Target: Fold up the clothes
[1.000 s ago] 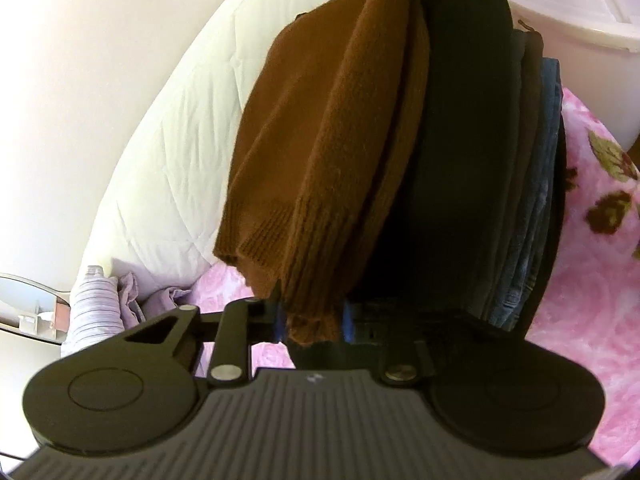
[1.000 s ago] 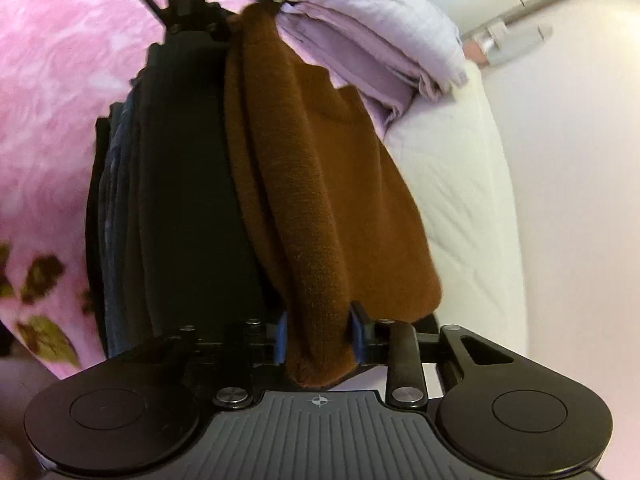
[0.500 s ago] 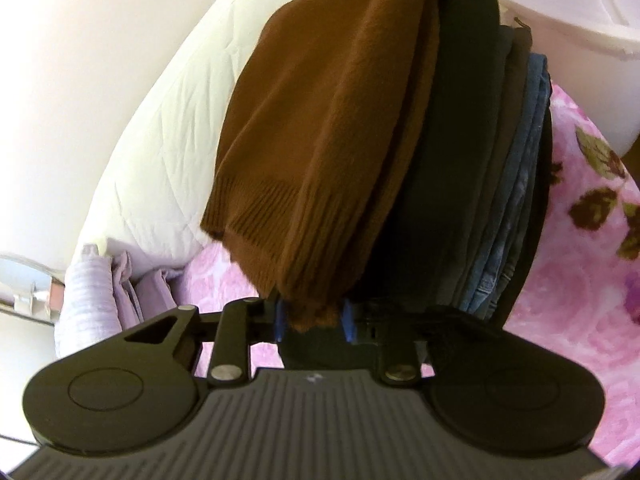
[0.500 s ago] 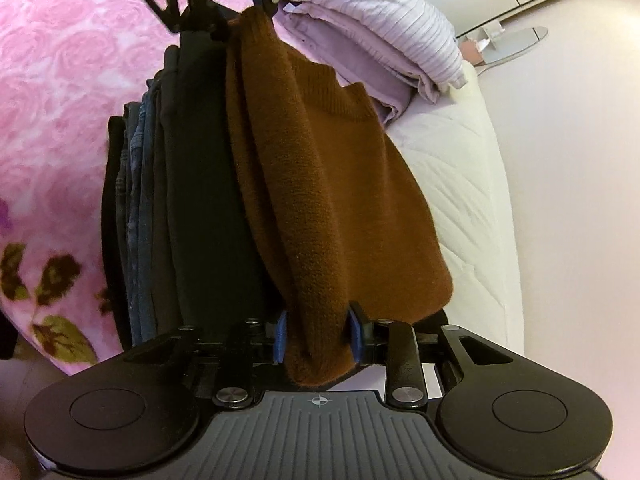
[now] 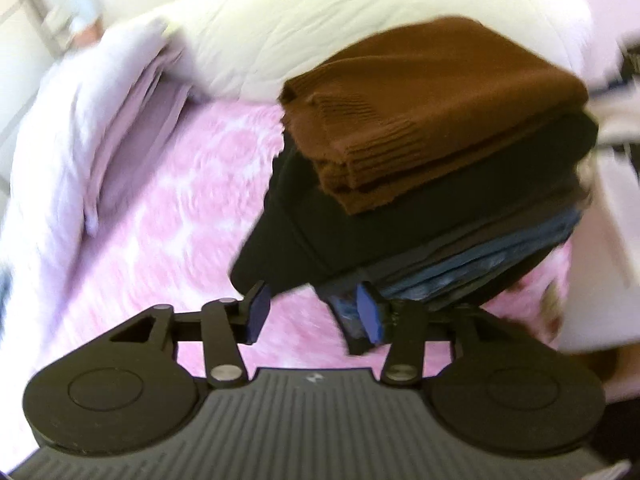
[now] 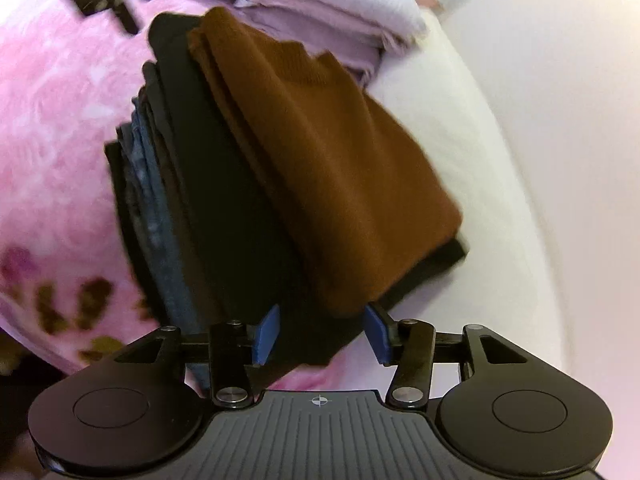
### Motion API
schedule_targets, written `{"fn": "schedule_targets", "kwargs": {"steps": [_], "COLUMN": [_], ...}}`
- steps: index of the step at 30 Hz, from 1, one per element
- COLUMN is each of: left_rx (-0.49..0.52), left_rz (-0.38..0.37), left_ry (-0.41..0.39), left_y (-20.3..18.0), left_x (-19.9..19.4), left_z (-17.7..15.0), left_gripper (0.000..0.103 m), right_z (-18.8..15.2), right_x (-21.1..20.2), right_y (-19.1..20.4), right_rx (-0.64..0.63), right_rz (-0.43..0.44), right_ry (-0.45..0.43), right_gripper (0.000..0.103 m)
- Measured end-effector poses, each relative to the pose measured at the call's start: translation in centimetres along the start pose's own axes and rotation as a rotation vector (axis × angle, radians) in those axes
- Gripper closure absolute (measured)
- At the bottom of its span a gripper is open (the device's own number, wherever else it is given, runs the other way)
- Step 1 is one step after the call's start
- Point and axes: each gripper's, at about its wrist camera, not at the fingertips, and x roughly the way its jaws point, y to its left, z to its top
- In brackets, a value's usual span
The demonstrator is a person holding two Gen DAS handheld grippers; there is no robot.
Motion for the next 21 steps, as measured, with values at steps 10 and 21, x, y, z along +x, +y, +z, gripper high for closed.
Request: {"fn": "schedule_targets", "kwargs": {"steps": [10, 21], "left_rx": [-0.221, -0.247], "left_rz": [-0.047, -0.124], "left_ry": [0.032, 0.007], "left_y": [-1.3, -2.4], "left_x": [-3.3, -6.5], "left_z": [0.1, -2.6], "left_gripper": [0.028, 0.015], "right_z": [-2.3, -3.2], "right_x": [-2.4, -7.4], "right_y": [-3.2, -1.4], "right_rx": [0.594, 0.854], "right_rz": [0.213, 0.183], "right_ry": [0.004, -0.003], "right_gripper": [0.047, 0.019]}}
